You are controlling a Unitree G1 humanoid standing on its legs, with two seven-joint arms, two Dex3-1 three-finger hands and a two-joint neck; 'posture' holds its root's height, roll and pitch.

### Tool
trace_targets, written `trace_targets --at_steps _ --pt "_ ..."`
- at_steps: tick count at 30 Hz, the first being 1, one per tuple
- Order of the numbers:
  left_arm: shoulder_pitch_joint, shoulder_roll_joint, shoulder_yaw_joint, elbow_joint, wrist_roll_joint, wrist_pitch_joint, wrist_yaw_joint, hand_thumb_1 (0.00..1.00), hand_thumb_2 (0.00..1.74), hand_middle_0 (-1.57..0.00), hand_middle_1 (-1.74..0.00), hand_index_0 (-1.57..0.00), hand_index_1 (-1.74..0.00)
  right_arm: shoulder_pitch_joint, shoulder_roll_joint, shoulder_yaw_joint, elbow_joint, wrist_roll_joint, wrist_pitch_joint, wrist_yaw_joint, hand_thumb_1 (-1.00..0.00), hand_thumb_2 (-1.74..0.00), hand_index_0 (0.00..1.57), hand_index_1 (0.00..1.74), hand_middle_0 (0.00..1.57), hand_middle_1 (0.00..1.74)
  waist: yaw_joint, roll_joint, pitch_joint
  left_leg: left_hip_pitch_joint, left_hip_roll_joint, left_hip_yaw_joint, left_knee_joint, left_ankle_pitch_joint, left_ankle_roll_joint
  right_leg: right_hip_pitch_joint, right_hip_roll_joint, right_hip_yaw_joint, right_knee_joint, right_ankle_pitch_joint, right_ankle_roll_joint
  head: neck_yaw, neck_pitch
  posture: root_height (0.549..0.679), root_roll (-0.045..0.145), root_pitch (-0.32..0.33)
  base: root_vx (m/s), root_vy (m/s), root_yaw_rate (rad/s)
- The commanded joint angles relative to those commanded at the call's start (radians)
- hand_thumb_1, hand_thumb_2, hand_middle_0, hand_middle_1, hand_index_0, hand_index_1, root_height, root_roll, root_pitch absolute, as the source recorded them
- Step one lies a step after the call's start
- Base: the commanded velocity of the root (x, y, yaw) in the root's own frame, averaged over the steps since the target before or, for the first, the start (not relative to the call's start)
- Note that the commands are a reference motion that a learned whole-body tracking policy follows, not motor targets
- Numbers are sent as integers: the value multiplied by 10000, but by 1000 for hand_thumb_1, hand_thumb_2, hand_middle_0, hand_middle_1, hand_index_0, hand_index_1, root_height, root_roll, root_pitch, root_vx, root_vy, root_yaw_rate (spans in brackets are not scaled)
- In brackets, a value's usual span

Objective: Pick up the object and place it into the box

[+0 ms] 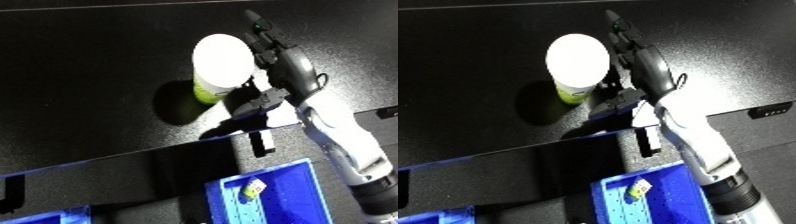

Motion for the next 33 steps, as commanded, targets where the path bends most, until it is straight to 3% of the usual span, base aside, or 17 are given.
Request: trace_targets --at_steps 4,11,12,13,20,26,30,33 --pt "-40 -23 -38 -64 24 108 5 0 0 0 0 0 0 -295 162 203 -60 65 175 31 0 0 0 0 0 0 44 44 -9 7 -25 -3 -5 -1 -8 -11 -14 34 30 -26 -19 105 25 625 56 -32 12 18 47" --pt "-65 -115 -87 -107 64 212 91 0 0 0 0 0 0 -416 412 374 -380 66 384 49 -350 -609 549 609 549 609 72 41 -29 46 -38 -5 -26 -1 -26 -8 -35 40 34 -35 -19 210 45 625 59 -32 14 4 32" --pt "-65 -115 -87 -107 64 212 91 0 0 0 0 0 0 -416 412 374 -380 66 384 49 -350 -609 549 609 549 609 72 41 -29 46 -38 -5 -26 -1 -26 -8 -35 40 34 -35 -19 210 45 625 59 -32 16 -2 25" --pt "-64 -129 -94 -132 74 239 113 0 0 0 0 0 0 -400 452 405 -438 57 442 52 -450 -783 706 783 706 783 74 40 -32 51 -39 0 -29 -2 -28 -13 -38 42 30 -32 -16 248 101 625 60 -32 6 -2 20" --pt "-77 -154 -81 -153 65 261 147 0 0 0 0 0 0 -332 502 452 -465 84 571 77 -800 -1392 1256 1392 1256 1392 40 45 -39 48 -18 29 -13 -8 -30 -62 -27 75 49 -22 -8 353 129 625 61 -30 -1 1 -2" --pt "-29 -169 -52 -86 10 127 77 0 0 0 0 0 0 -211 403 365 -425 97 168 43 -800 -1392 1256 1392 1256 1392 -24 50 -40 82 8 83 -72 -2 -40 -86 12 122 3 9 14 1105 630 626 61 -26 -15 3 -27" --pt "57 -233 62 -25 -98 64 78 0 0 0 0 0 0 131 327 71 -845 179 -533 6 -800 -1392 1256 1392 1256 1392 -197 46 -39 128 61 192 -156 -10 -76 -96 81 183 -106 68 63 2080 1169 627 62 -21 -34 32 -79" --pt "210 -369 164 88 -189 -83 37 0 0 0 0 0 0 582 277 -339 -1316 118 -1161 18 -800 -1392 1256 1392 1256 1392 -415 73 -29 161 105 308 -107 -92 -98 -106 129 275 -115 68 68 2318 1368 627 65 -22 -18 75 -107"
